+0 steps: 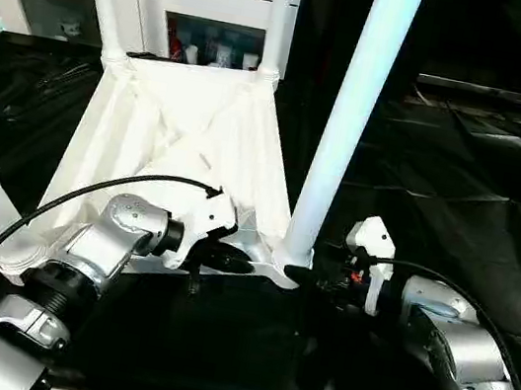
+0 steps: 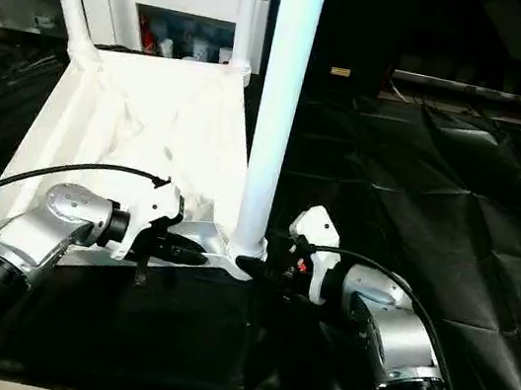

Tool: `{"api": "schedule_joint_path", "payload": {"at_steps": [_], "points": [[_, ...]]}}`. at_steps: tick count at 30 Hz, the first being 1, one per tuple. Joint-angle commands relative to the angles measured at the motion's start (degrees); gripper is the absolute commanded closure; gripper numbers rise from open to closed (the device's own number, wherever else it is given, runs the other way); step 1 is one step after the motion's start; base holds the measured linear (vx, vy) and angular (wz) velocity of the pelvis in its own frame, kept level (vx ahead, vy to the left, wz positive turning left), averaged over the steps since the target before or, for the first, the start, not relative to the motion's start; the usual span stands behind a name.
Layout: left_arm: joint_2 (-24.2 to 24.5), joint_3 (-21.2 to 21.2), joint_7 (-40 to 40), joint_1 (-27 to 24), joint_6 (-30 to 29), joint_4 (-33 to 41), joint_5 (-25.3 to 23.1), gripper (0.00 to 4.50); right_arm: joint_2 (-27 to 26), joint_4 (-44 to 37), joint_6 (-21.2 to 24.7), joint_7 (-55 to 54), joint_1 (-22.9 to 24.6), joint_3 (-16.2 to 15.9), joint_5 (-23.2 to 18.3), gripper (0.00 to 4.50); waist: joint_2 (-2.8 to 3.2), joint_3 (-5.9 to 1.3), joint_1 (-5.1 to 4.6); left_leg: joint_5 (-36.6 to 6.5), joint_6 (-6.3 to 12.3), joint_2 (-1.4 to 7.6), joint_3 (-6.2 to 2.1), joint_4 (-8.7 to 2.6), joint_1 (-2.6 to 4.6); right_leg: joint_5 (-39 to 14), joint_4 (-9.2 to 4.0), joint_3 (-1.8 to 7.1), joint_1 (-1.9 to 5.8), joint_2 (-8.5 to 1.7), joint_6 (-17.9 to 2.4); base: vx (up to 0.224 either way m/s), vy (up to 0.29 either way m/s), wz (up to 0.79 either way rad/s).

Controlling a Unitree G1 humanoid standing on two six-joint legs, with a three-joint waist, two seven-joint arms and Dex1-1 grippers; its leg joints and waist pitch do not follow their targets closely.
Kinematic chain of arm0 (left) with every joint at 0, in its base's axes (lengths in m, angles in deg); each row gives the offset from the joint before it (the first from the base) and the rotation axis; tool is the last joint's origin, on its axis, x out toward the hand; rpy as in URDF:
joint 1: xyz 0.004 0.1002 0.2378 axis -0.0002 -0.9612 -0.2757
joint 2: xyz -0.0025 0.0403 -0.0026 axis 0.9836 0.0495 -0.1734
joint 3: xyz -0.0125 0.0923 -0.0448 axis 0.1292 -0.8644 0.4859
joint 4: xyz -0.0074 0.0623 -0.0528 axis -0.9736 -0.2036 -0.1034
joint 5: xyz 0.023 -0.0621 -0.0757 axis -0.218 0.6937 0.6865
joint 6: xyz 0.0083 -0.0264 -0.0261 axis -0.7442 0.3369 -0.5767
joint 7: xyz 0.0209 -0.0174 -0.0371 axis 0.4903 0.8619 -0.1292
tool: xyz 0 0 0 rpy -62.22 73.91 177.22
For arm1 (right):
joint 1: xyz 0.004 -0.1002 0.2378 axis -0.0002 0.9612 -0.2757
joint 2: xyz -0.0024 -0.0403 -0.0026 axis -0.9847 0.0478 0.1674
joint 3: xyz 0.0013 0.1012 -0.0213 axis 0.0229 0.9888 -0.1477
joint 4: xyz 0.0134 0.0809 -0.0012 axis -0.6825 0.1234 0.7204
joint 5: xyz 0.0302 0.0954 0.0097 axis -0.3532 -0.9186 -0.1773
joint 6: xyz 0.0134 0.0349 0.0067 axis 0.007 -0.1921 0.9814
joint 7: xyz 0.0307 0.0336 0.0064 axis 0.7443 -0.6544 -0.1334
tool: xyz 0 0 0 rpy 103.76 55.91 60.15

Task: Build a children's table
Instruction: Rotate leg to tighten

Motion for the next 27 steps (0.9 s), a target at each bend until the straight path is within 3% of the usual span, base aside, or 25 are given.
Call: {"api": "schedule_joint_path", "payload": {"at_steps": [1,5,9,11,12,16,18,21,24,27], "points": [[-1.2,0.9,0.9,-0.3,0.6,0.5,1.6,4.5,-0.5,0.7,-0.8,0.5,-0.9,-0.8,0.8,1.76,-1.02,-3.32,0.29,-8.1,4.94,0.18,0.81,-3.12,0.05,-5.0,-3.02,0.68,3.28,-1.14,-15.0,0.0,0.0,0.0],[-2.6,1.1,-2.3,0.0,0.6,-0.8,0.7,4.5,-1.9,2.0,-2.1,-3.4,-0.2,0.0,1.9,1.78,-0.99,-3.26,0.13,-8.7,4.73,0.13,0.79,-3.14,0.01,-5.8,-3.13,0.65,3.24,-1.09,-14.8,0.0,0.0,0.0],[-7.1,1.2,-11.2,1.4,0.7,-4.4,-1.8,4.5,-7.1,5.2,-2.9,-15.5,0.9,3.3,3.2,2.02,-1.2,-2.92,-0.33,-12.8,1.92,-0.04,0.71,-3.5,0.06,-16.3,-4.16,0.73,2.77,-1.29,-11.5,0.0,0.0,0.0],[-8.3,1.0,-13.1,1.8,0.4,-5.2,-2.5,4.5,-8.6,5.5,-2.6,-18.3,1.3,4.0,3.4,2.23,-1.28,-2.93,-0.31,-12.8,1.5,-0.04,0.62,-3.62,-0.02,-17.2,-4.28,0.72,2.84,-1.24,-10.7,0.0,0.0,0.0],[-11.0,0.5,-17.1,2.7,0.3,-7.0,-3.7,4.5,-11.4,5.9,-2.1,-23.7,1.6,4.8,4.1,2.23,-1.31,-3.0,-0.41,-12.5,1.45,-0.06,0.54,-3.64,-0.07,-16.9,-4.26,0.71,2.83,-1.19,-10.3,0.0,0.0,0.0],[-16.1,-0.4,-21.9,4.2,0.0,-9.2,-5.4,4.5,-16.0,5.6,-2.1,-30.3,1.2,5.3,5.1,2.56,-0.94,-3.15,-0.24,-11.6,1.6,-0.06,0.54,-3.6,0.03,-13.9,-4.17,0.76,2.73,-1.07,-10.4,0.0,0.0,0.0],[-17.5,-0.5,-23.2,4.7,0.1,-9.9,-6.0,4.5,-17.1,4.9,-2.3,-30.8,1.1,5.3,5.0,2.67,-1.03,-3.31,-0.1,-10.6,2.01,-0.12,0.53,-3.55,-0.05,-11.6,-4.02,0.71,2.98,-1.07,-10.7,0.0,0.0,0.0],[-17.6,-0.8,-24.1,5.6,1.9,-11.4,-7.4,4.5,-17.5,2.7,-2.9,-30.4,1.7,5.4,4.7,2.85,-0.69,-3.39,0.15,-9.5,2.96,-0.1,0.56,-3.44,-0.01,-8.5,-3.84,0.68,3.07,-1.1,-11.7,0.0,0.0,0.0],[-17.0,-0.3,-23.4,5.5,2.0,-11.3,-7.3,4.5,-16.4,1.5,-3.0,-29.8,2.2,5.1,5.0,3.13,-0.86,-3.3,0.2,-9.8,3.44,-0.11,0.62,-3.47,-0.06,-8.2,-3.95,0.65,3.14,-1.07,-12.0,0.0,0.0,0.0],[-14.8,0.1,-21.5,4.8,2.6,-10.4,-7.3,4.5,-13.0,-1.3,-1.9,-25.2,3.7,5.5,3.3,2.95,-0.96,-3.27,0.41,-10.3,3.69,-0.05,0.58,-3.46,-0.07,-8.6,-3.99,0.67,3.37,-1.09,-11.7,0.0,0.0,0.0]]}}
